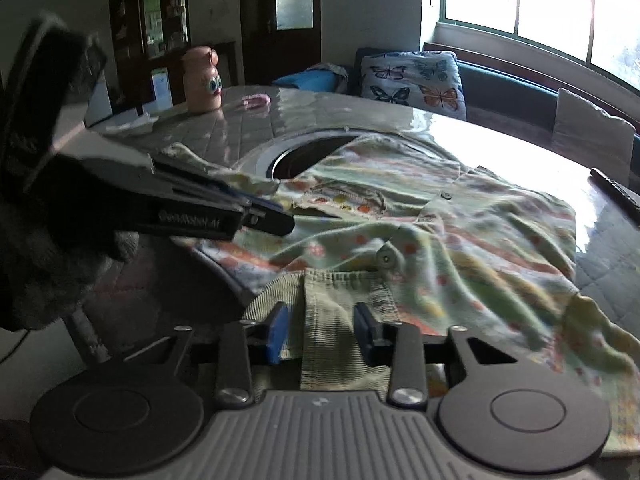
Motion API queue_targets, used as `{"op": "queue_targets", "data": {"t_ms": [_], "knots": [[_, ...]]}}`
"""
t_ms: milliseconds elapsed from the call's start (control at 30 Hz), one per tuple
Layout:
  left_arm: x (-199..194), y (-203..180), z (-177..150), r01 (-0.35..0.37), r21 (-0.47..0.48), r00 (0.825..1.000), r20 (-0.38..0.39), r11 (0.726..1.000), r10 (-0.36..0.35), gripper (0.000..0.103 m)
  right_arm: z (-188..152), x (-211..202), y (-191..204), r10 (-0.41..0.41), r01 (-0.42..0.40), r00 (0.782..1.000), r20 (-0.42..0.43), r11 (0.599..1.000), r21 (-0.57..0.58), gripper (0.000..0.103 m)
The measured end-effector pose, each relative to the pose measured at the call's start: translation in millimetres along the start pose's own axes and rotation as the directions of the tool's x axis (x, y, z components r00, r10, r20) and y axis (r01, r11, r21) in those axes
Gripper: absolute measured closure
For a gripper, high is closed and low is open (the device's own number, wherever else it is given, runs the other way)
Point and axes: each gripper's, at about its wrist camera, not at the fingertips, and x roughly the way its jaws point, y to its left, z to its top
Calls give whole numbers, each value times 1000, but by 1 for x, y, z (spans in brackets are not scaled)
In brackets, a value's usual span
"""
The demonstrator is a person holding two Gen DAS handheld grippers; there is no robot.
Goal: Fold clothes
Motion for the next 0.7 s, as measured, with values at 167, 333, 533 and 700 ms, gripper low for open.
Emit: {"op": "queue_targets", "data": {"t_ms": [167,333,533,700], "knots": [[1,3,3,7,-8,1000,2,1000,-7,93,-3,-4,-6,-23,23,1000,13,999,35,98],[13,2,7,17,-10,1000,-5,1000,-17,93,-1,-29,-25,-10,1,997,73,993,117,99],[29,-8,6,74,8,997,-24,997,-74,93,1,-48,-47,18,-45,993,118,972,232,99],[29,-19,-3,119,59,992,-41,991,-117,94,0,-47,-56,39,-74,991,129,958,278,99]]}}
